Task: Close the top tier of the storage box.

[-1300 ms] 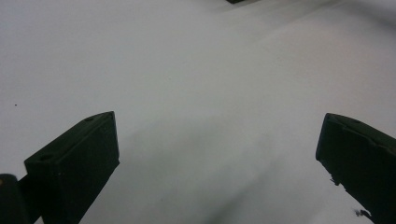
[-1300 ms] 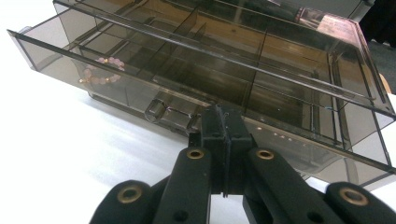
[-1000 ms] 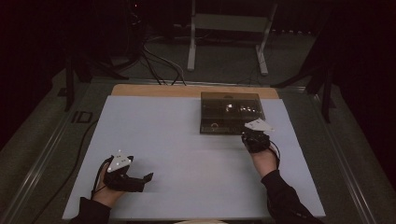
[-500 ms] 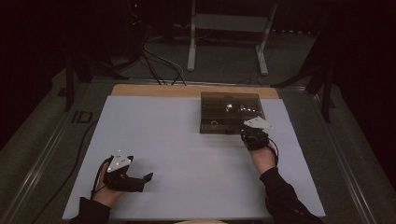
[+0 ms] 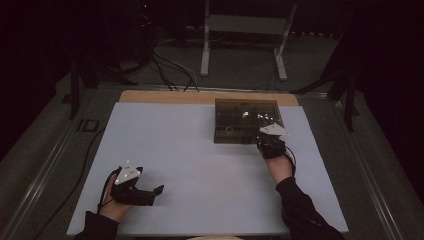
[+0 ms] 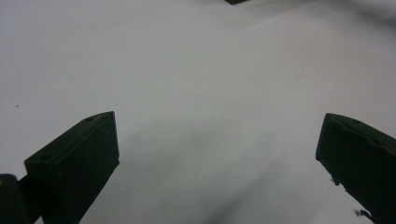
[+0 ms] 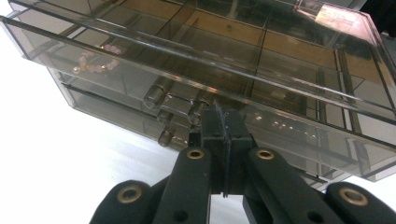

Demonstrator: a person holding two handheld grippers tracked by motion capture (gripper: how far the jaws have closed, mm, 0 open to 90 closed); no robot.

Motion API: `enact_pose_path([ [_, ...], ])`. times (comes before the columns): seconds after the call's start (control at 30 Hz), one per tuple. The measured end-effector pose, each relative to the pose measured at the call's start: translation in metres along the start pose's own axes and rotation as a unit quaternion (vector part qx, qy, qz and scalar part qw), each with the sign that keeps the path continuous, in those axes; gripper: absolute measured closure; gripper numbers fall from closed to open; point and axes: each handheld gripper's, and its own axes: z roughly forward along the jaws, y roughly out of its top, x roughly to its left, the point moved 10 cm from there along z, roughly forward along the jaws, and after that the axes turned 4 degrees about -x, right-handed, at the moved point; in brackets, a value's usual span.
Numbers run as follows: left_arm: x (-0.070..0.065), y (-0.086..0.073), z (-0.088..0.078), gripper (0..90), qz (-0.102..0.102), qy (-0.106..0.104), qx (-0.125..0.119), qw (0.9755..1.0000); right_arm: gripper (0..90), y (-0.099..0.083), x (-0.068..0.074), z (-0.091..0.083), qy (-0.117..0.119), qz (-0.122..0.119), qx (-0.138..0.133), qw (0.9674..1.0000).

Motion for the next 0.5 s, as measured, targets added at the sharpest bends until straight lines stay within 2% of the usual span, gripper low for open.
enact_pose_path([
  [0.5,0.001,-0.001,0.000,1.1,0.000,0.000,0.000,1.0000,90.0,0.004,-0.005,0.011,-0.007,0.005,0.001,1.0000],
])
